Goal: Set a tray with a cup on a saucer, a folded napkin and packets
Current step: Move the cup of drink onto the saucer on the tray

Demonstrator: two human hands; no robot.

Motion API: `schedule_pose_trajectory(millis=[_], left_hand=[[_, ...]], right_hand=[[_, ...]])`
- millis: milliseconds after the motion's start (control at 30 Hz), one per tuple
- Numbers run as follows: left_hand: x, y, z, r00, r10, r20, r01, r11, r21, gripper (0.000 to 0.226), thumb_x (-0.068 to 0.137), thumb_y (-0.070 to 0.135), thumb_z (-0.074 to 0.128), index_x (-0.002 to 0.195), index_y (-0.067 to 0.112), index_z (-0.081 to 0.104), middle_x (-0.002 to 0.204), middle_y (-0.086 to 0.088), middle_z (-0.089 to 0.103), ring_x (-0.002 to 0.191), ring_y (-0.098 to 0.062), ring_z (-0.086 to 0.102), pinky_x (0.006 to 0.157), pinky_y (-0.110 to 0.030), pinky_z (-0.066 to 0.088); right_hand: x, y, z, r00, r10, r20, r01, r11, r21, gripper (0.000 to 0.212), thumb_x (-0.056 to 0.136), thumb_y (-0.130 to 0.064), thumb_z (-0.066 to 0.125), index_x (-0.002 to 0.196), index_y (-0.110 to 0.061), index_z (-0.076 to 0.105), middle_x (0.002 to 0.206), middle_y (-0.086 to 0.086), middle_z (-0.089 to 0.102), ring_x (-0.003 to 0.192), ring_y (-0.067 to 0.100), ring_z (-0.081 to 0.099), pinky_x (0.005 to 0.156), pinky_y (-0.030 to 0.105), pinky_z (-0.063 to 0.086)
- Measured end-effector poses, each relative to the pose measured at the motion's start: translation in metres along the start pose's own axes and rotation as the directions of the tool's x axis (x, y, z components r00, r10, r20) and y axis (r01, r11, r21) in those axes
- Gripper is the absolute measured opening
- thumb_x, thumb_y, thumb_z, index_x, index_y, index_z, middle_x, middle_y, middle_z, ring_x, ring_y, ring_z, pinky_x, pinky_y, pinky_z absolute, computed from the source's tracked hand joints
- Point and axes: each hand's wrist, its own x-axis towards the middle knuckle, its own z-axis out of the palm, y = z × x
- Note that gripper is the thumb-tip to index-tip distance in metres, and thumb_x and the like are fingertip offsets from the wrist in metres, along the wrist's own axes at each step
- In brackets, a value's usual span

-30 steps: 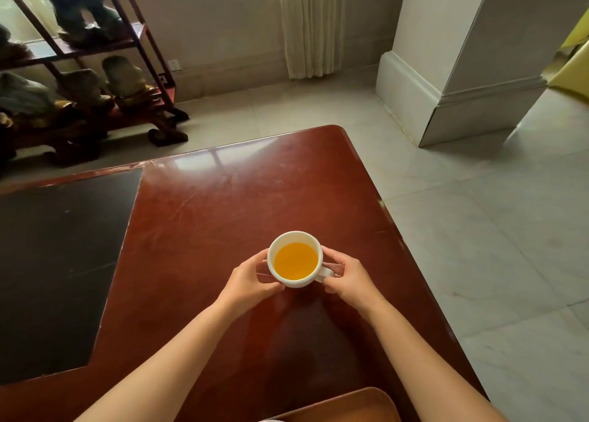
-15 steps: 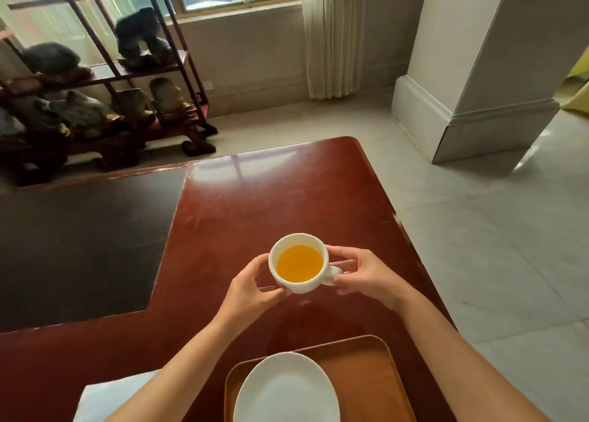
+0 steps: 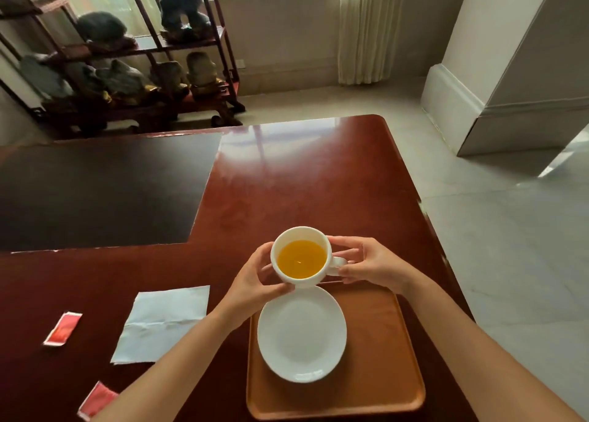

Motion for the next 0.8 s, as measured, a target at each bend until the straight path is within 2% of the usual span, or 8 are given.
schedule_pose_trajectory(millis=[100,233,367,500,600,700,800], left_hand=[[-0.016,-0.01,-0.004,0.999,-0.046,0.027,0.046,0.999,-0.009,0.066,0.063,0.033,0.084,0.116,0.053,0.05,0.121,0.019,0.061,0.114,-0.002,0.057,0.078,-0.015,0.052],[-0.031,-0.026,0.001,0.997,-0.066,0.037,0.065,0.998,0.026,0.076,0.066,0.032,0.083,0.131,0.045,0.044,0.127,0.023,0.058,0.119,-0.002,0.054,0.085,-0.015,0.051],[-0.042,-0.046,0.005,0.995,-0.096,0.014,0.095,0.993,0.068,0.08,0.067,0.024,0.086,0.134,0.033,0.044,0.134,0.007,0.052,0.118,-0.011,0.054,0.087,-0.023,0.053],[-0.05,-0.059,0.009,0.996,-0.088,-0.014,0.089,0.991,0.101,0.074,0.065,0.025,0.087,0.126,0.039,0.048,0.129,0.007,0.053,0.113,-0.014,0.056,0.076,-0.028,0.059],[-0.055,-0.068,0.013,0.995,-0.093,-0.029,0.096,0.987,0.132,0.075,0.064,0.028,0.087,0.127,0.038,0.048,0.128,0.009,0.054,0.114,-0.015,0.056,0.079,-0.033,0.059],[-0.057,-0.075,0.018,0.994,-0.097,-0.042,0.104,0.974,0.202,0.077,0.064,0.031,0.086,0.129,0.035,0.045,0.128,0.009,0.053,0.114,-0.015,0.056,0.085,-0.033,0.058],[-0.059,-0.078,0.021,0.995,-0.095,-0.041,0.102,0.97,0.223,0.079,0.063,0.033,0.087,0.13,0.036,0.043,0.128,0.012,0.051,0.114,-0.014,0.056,0.084,-0.03,0.058]], right_hand=[[-0.006,0.011,0.009,0.999,0.001,0.044,-0.001,1.0,0.0,0.053,0.079,-0.007,0.071,0.119,-0.038,0.056,0.111,0.001,0.071,0.098,0.019,0.069,0.072,0.029,0.058],[-0.008,0.033,0.019,0.997,0.036,0.066,-0.035,0.999,-0.017,0.056,0.083,0.001,0.065,0.131,-0.025,0.051,0.119,0.009,0.066,0.105,0.024,0.066,0.086,0.046,0.056],[-0.008,0.048,0.028,0.992,0.061,0.114,-0.053,0.996,-0.071,0.058,0.083,0.004,0.062,0.125,-0.034,0.051,0.116,0.004,0.068,0.104,0.019,0.066,0.082,0.037,0.057],[-0.006,0.061,0.036,0.988,0.095,0.126,-0.079,0.989,-0.126,0.062,0.083,0.009,0.059,0.129,-0.031,0.047,0.114,-0.002,0.066,0.103,0.012,0.064,0.079,0.028,0.057],[-0.006,0.07,0.042,0.987,0.119,0.112,-0.104,0.986,-0.132,0.064,0.081,0.014,0.055,0.133,-0.022,0.047,0.118,-0.005,0.062,0.109,0.011,0.061,0.083,0.033,0.054],[-0.008,0.076,0.044,0.985,0.141,0.1,-0.127,0.982,-0.137,0.065,0.082,0.012,0.056,0.134,-0.023,0.045,0.121,-0.002,0.062,0.114,0.016,0.059,0.091,0.038,0.053],[-0.01,0.08,0.046,0.985,0.154,0.081,-0.141,0.979,-0.144,0.064,0.082,0.011,0.056,0.133,-0.025,0.045,0.127,0.003,0.06,0.118,0.017,0.056,0.096,0.04,0.051]])
